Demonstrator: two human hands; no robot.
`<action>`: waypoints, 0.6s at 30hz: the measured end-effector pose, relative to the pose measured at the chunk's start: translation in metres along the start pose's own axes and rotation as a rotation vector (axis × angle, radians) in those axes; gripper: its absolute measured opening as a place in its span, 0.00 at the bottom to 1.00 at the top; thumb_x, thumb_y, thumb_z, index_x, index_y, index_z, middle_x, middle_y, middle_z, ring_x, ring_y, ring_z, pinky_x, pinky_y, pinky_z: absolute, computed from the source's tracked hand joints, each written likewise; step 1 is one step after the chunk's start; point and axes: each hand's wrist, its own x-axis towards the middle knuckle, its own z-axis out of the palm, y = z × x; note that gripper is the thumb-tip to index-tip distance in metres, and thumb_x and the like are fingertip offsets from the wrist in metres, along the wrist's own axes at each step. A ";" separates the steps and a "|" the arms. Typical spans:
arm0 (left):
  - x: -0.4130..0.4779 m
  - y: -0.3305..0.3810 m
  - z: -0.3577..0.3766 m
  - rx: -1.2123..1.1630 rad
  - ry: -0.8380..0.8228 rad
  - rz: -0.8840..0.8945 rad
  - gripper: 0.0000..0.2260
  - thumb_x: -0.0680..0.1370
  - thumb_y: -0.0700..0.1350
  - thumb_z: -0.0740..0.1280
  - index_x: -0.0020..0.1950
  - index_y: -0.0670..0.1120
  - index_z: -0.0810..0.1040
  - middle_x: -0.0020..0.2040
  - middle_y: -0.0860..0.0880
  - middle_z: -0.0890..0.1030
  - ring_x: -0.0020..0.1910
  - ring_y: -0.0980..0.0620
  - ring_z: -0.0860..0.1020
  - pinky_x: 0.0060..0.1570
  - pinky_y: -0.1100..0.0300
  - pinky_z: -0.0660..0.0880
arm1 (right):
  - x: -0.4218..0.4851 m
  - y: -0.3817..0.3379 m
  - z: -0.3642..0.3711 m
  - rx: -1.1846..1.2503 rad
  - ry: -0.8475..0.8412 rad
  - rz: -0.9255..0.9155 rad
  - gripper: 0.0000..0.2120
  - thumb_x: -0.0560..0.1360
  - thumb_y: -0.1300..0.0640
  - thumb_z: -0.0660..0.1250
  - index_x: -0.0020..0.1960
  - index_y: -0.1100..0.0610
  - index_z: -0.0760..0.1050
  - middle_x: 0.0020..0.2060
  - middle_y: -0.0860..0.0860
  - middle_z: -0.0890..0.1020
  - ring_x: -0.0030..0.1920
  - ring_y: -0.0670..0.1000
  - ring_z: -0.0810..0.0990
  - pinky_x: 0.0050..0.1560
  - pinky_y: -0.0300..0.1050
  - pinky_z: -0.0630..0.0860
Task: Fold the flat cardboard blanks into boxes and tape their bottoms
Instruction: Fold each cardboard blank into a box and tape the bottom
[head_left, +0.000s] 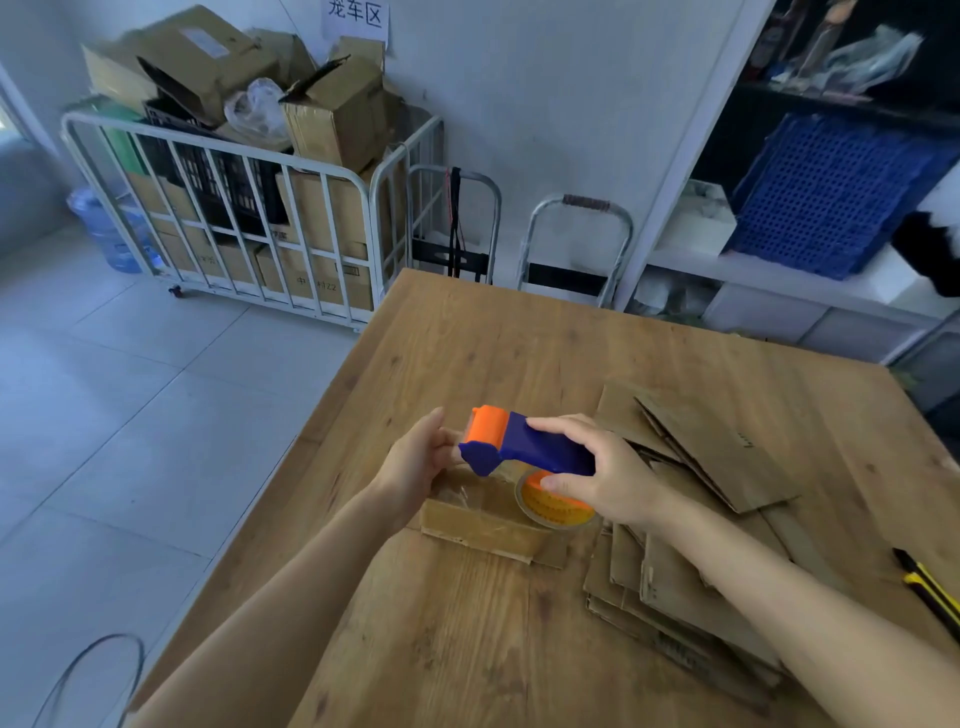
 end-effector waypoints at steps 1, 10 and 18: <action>0.001 0.000 -0.002 0.031 -0.007 0.007 0.18 0.79 0.51 0.59 0.43 0.38 0.80 0.37 0.41 0.79 0.36 0.44 0.77 0.40 0.52 0.73 | 0.001 -0.001 -0.001 -0.007 -0.007 -0.003 0.28 0.71 0.61 0.74 0.67 0.47 0.70 0.62 0.44 0.72 0.58 0.40 0.74 0.54 0.29 0.71; 0.009 -0.007 -0.013 0.211 0.060 0.056 0.07 0.77 0.44 0.69 0.44 0.41 0.77 0.38 0.44 0.81 0.37 0.49 0.77 0.39 0.57 0.74 | 0.020 -0.011 -0.015 -0.240 -0.175 -0.012 0.29 0.72 0.56 0.74 0.70 0.46 0.69 0.60 0.44 0.71 0.57 0.39 0.71 0.55 0.27 0.66; 0.008 -0.009 -0.006 0.256 0.133 0.090 0.07 0.79 0.44 0.66 0.43 0.43 0.77 0.32 0.51 0.79 0.33 0.56 0.75 0.35 0.62 0.73 | 0.038 -0.014 -0.036 -0.350 -0.309 0.010 0.29 0.72 0.55 0.73 0.70 0.43 0.69 0.61 0.44 0.71 0.58 0.42 0.71 0.56 0.31 0.65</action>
